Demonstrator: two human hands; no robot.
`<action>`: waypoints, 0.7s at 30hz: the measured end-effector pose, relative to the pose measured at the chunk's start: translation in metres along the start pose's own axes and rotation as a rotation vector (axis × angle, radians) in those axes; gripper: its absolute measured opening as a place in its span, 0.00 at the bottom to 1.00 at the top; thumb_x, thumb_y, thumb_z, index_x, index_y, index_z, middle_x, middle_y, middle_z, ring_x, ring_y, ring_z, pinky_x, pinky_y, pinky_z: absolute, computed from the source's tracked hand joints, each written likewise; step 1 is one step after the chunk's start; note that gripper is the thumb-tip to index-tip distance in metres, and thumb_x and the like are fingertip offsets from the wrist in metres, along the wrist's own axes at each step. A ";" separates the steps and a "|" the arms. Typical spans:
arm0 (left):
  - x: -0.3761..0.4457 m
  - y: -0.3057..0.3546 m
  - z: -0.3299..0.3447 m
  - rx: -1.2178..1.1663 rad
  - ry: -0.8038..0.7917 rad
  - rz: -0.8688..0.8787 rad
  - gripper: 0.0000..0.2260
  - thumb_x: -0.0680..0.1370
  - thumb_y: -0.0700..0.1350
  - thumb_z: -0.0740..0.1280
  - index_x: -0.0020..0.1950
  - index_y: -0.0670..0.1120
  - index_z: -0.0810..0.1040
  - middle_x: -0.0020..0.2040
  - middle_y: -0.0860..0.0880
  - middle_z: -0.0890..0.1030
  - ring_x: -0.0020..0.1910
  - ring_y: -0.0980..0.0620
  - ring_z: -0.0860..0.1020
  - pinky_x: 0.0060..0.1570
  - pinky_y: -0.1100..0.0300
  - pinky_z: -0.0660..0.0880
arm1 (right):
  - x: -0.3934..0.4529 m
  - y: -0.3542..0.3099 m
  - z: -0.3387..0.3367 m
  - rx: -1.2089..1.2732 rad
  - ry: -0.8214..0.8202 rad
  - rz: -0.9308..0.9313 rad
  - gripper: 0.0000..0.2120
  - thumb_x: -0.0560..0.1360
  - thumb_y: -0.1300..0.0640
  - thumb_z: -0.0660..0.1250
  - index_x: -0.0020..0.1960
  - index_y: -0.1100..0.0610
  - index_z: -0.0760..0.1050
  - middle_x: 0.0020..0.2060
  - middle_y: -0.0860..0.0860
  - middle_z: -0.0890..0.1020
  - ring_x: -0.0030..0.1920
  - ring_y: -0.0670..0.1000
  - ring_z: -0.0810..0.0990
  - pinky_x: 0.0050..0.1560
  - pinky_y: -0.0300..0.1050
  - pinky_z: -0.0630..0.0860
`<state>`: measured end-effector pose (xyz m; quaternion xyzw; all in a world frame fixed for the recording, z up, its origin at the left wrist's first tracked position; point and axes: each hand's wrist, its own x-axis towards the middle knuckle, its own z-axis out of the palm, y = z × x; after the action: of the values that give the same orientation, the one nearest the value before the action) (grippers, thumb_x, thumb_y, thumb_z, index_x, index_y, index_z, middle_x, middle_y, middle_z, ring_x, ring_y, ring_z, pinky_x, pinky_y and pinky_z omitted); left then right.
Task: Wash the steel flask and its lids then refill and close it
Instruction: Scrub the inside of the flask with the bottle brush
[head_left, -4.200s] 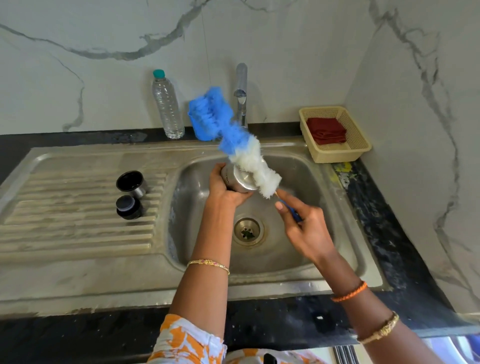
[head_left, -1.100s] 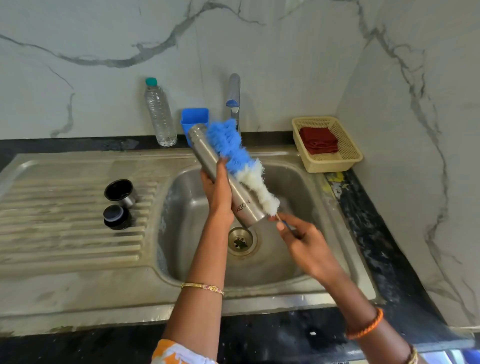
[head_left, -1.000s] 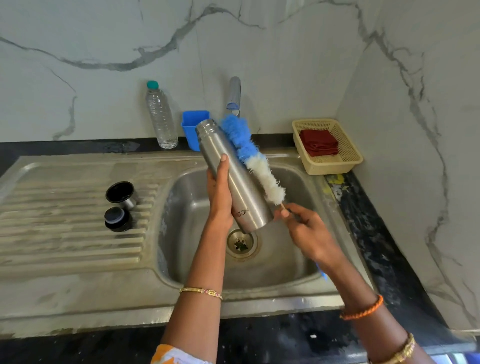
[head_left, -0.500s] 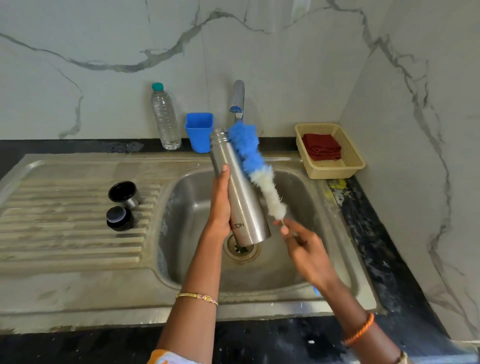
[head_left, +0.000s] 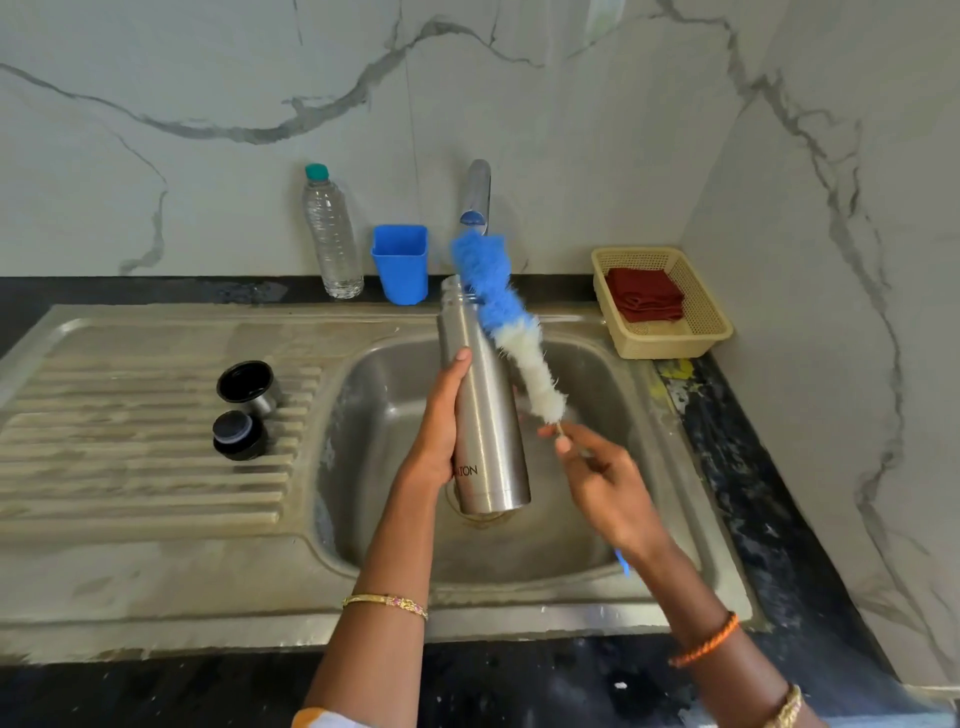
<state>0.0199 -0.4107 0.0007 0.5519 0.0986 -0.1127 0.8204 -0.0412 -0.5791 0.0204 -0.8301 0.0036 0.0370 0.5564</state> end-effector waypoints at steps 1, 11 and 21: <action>-0.003 -0.001 -0.001 -0.014 -0.031 -0.017 0.28 0.74 0.63 0.61 0.61 0.42 0.76 0.46 0.40 0.82 0.39 0.47 0.82 0.41 0.55 0.80 | 0.009 -0.001 -0.002 0.058 0.002 0.051 0.11 0.81 0.56 0.57 0.55 0.53 0.78 0.18 0.40 0.68 0.19 0.41 0.66 0.25 0.31 0.60; 0.000 0.004 -0.021 -0.113 -0.132 -0.015 0.30 0.72 0.65 0.63 0.62 0.43 0.75 0.50 0.38 0.82 0.39 0.41 0.81 0.47 0.48 0.77 | 0.028 0.021 -0.010 0.340 -0.209 0.253 0.11 0.82 0.56 0.56 0.55 0.55 0.77 0.25 0.47 0.55 0.21 0.43 0.51 0.23 0.29 0.51; 0.010 -0.004 -0.026 0.333 0.262 0.142 0.17 0.72 0.53 0.74 0.57 0.54 0.73 0.48 0.53 0.83 0.42 0.58 0.82 0.40 0.62 0.77 | 0.034 0.016 -0.020 0.101 -0.105 0.071 0.12 0.81 0.59 0.58 0.58 0.57 0.78 0.19 0.42 0.66 0.20 0.41 0.62 0.25 0.32 0.62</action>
<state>0.0273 -0.3890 -0.0156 0.6951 0.1452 0.0034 0.7041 -0.0070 -0.6020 0.0112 -0.7974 0.0059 0.1000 0.5951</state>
